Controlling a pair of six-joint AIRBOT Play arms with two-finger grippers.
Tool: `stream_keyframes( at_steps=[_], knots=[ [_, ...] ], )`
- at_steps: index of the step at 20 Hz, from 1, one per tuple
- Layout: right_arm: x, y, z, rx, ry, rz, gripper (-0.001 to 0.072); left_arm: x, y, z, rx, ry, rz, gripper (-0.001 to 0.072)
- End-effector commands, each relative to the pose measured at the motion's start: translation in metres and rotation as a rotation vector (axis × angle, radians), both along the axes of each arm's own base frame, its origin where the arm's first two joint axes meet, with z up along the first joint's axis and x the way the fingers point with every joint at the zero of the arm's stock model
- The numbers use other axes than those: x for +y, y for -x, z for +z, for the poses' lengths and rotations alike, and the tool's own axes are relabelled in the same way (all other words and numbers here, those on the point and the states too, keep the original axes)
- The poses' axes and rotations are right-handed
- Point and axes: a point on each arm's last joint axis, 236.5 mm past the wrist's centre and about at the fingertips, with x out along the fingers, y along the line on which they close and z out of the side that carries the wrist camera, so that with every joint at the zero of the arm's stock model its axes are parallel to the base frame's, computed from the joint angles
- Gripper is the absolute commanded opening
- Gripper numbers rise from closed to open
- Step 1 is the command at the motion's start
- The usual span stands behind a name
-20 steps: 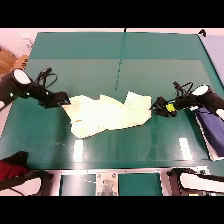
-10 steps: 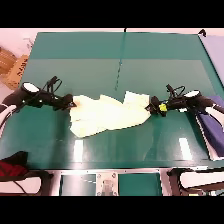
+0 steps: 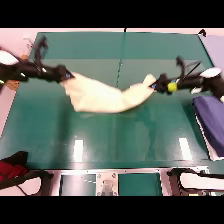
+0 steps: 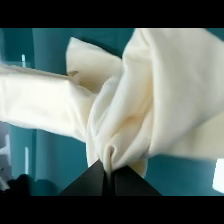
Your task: Fold the shirts.
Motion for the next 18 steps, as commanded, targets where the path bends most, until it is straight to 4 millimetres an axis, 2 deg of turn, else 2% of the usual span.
stream_keyframes(
  at_steps=[1, 2, 3, 5, 7, 9, 10, 12, 14, 16, 18],
  knots=[
    [0.005, 0.012, 0.147, -0.326, 0.036, 0.019, 0.0017, -0.005, 0.031, 0.129, -0.302, -0.018, -0.044, 0.0022],
    [0.007, 0.024, 0.192, -0.445, 0.059, 0.02, 0.0017, -0.006, 0.046, 0.167, -0.402, -0.025, -0.044, 0.0022],
    [0.008, 0.037, 0.229, -0.541, 0.081, 0.014, 0.0017, -0.006, 0.062, 0.199, -0.487, -0.032, -0.043, 0.0022],
    [0.005, 0.068, 0.291, -0.705, 0.129, -0.029, 0.0017, -0.006, 0.097, 0.252, -0.639, -0.059, -0.036, 0.0022],
    [-0.006, 0.095, 0.328, -0.815, 0.194, -0.092, 0.0017, 0.003, 0.121, 0.28, -0.742, -0.125, -0.006, 0.0022],
    [-0.026, 0.113, 0.343, -0.856, 0.267, -0.18, 0.0017, 0.017, 0.131, 0.286, -0.778, -0.209, 0.043, 0.0022],
    [-0.034, 0.119, 0.345, -0.855, 0.294, -0.22, 0.0017, 0.022, 0.134, 0.281, -0.756, -0.236, 0.051, 0.0022],
    [-0.036, 0.128, 0.345, -0.857, 0.315, -0.232, 0.0017, 0.022, 0.138, 0.26, -0.682, -0.266, 0.014, 0.0022],
    [-0.034, 0.129, 0.325, -0.782, 0.305, -0.209, 0.0017, 0.021, 0.136, 0.242, -0.627, -0.274, -0.009, 0.0022],
    [-0.035, 0.123, 0.279, -0.628, 0.283, -0.188, 0.0017, 0.032, 0.12, 0.216, -0.567, -0.313, 0.021, 0.0022],
    [-0.038, 0.112, 0.216, -0.449, 0.252, -0.176, 0.0018, 0.043, 0.105, 0.17, -0.447, -0.338, 0.043, 0.0022]
  ],
)
